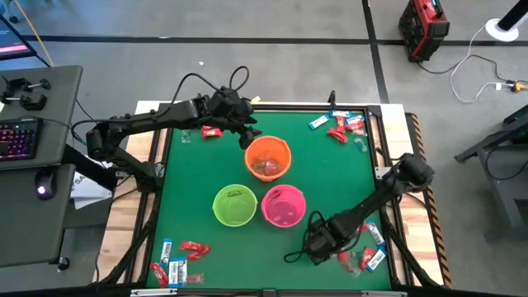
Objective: Sort candy by brand, put in halloween buckets
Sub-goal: Put the green gummy into the orange bucket
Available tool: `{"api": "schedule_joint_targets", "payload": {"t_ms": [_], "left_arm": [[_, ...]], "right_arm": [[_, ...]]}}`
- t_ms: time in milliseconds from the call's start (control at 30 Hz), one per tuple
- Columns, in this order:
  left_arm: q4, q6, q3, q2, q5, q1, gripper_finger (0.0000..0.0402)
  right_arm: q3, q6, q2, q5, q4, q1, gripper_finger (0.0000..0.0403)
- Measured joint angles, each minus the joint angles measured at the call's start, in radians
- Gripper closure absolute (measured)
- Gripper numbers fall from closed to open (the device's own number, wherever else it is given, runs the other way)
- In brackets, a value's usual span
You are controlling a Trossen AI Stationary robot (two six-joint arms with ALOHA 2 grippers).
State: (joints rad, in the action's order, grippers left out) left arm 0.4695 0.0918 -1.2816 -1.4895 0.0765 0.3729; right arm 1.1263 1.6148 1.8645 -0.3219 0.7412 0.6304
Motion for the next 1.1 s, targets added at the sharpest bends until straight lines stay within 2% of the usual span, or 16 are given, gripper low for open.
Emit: {"api": "schedule_joint_targets", "payload": {"t_ms": [133, 333, 400, 500, 600, 667, 767, 867, 967, 1100], "left_arm": [[0.005, -0.018, 0.0, 0.0, 0.0, 0.0, 0.0174], [-0.004, -0.077, 0.0, 0.094, -0.018, 0.053, 0.0174], [-0.003, -0.078, 0.0, 0.144, -0.054, 0.092, 0.0174], [-0.002, -0.078, 0.0, 0.216, -0.086, 0.154, 0.0174], [-0.005, -0.053, 0.0, 0.277, -0.09, 0.204, 0.0174], [-0.003, -0.014, 0.0, 0.301, -0.082, 0.224, 0.0174], [0.008, 0.008, 0.0, 0.314, 0.003, 0.231, 0.0174], [0.049, 0.014, 0.0, 0.312, 0.075, 0.22, 0.0174], [0.103, 0.048, 0.0, 0.298, 0.064, 0.198, 0.0174], [0.16, 0.1, 0.0, 0.292, 0.024, 0.181, 0.0174]], "right_arm": [[0.002, -0.001, 0.007, -0.008, 0.011, 0.0, 0.0217], [0.001, -0.027, -0.089, 0.038, 0.12, 0.001, 0.0365], [0.001, -0.043, -0.159, 0.086, 0.184, 0.0, 0.0389], [0.001, -0.058, -0.299, 0.189, 0.304, -0.02, 0.0375], [0.001, -0.063, -0.451, 0.346, 0.397, -0.069, 0.0373], [0.001, -0.097, -0.544, 0.486, 0.4, -0.126, 0.0381], [0.001, -0.234, -0.632, 0.658, 0.312, -0.243, 0.0395], [0.001, -0.533, -0.647, 0.668, 0.125, -0.383, 0.0399], [0.001, -0.816, -0.602, 0.609, -0.084, -0.505, 0.0391], [0.001, -1.019, -0.512, 0.556, -0.302, -0.644, 0.0364]]}}
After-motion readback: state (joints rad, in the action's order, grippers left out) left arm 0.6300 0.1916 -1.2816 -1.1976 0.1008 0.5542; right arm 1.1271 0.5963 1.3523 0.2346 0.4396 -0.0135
